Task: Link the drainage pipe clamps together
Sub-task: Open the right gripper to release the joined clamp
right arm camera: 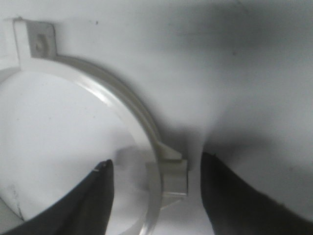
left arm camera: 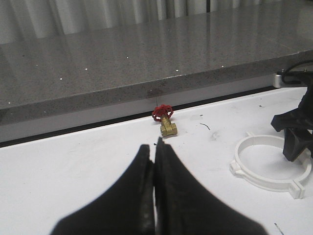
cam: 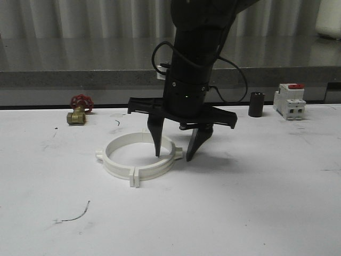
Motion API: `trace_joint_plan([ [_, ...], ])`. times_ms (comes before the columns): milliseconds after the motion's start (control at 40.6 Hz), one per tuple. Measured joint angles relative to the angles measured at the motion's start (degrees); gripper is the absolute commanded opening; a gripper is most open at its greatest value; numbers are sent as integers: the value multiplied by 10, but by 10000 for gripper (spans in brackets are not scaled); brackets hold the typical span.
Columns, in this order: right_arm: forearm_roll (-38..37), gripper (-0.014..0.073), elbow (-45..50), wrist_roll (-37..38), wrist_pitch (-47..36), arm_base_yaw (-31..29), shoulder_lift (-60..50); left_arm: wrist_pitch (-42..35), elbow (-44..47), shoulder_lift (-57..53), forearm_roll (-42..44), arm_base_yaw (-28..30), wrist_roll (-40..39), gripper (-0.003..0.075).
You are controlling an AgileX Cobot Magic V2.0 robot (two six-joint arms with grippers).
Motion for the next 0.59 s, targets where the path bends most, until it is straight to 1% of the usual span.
trace_joint_plan([
  [591, -4, 435, 0, 6, -1, 0, 0, 0, 0, 0, 0, 0, 0, -20],
])
